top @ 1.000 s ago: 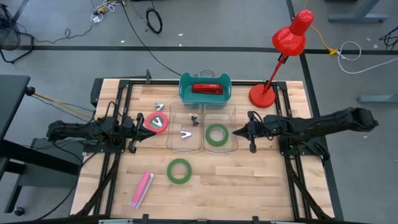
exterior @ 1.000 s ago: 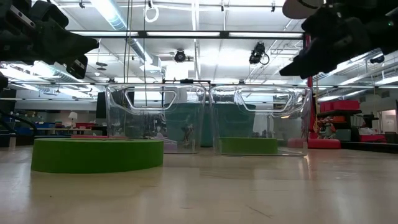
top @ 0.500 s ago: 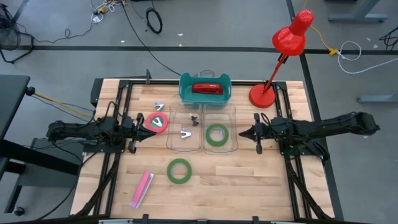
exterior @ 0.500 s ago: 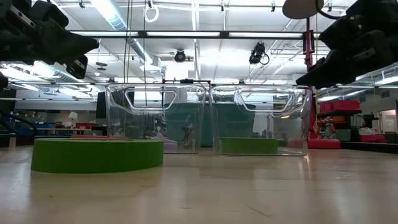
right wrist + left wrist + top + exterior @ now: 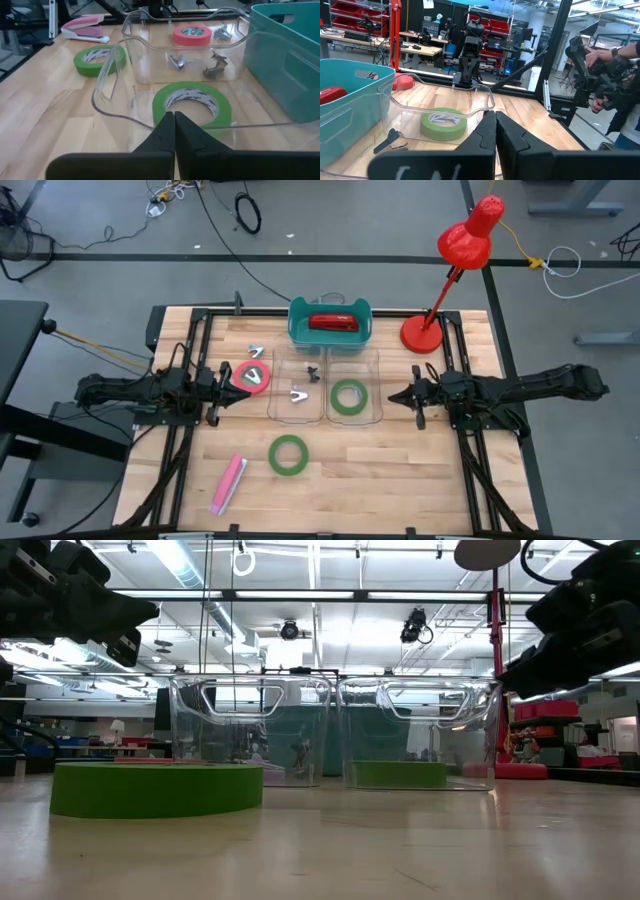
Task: Pick and place Stapler, Stapler remover, tape
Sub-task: Put the top blue staple remover into the left transparent bin
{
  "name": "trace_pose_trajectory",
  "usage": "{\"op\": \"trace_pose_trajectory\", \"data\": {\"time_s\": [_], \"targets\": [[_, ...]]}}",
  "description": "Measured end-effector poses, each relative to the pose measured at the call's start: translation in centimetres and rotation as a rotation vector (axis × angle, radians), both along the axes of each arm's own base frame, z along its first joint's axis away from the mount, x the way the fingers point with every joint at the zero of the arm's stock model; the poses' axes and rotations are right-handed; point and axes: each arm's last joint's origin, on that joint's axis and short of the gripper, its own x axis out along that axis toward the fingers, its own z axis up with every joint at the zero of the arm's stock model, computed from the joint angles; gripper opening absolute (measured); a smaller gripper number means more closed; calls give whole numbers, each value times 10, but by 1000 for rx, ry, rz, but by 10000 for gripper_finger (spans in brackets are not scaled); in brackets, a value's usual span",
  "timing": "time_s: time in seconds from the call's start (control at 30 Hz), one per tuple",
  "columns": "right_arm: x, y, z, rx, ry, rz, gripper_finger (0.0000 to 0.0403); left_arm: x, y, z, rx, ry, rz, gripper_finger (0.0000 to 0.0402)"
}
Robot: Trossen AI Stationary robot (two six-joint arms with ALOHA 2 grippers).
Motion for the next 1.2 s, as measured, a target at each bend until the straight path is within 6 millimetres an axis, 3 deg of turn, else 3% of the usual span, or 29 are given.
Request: {"op": "trace_pose_trajectory", "data": {"time_s": [0.43,1.2], "targets": [[-8,0,-9,37,-29,-7,0,0,0,0,0,0,0,3],[-16,0,-7,81,-50,-21,12,0,0,0,0,0,0,3]]}}
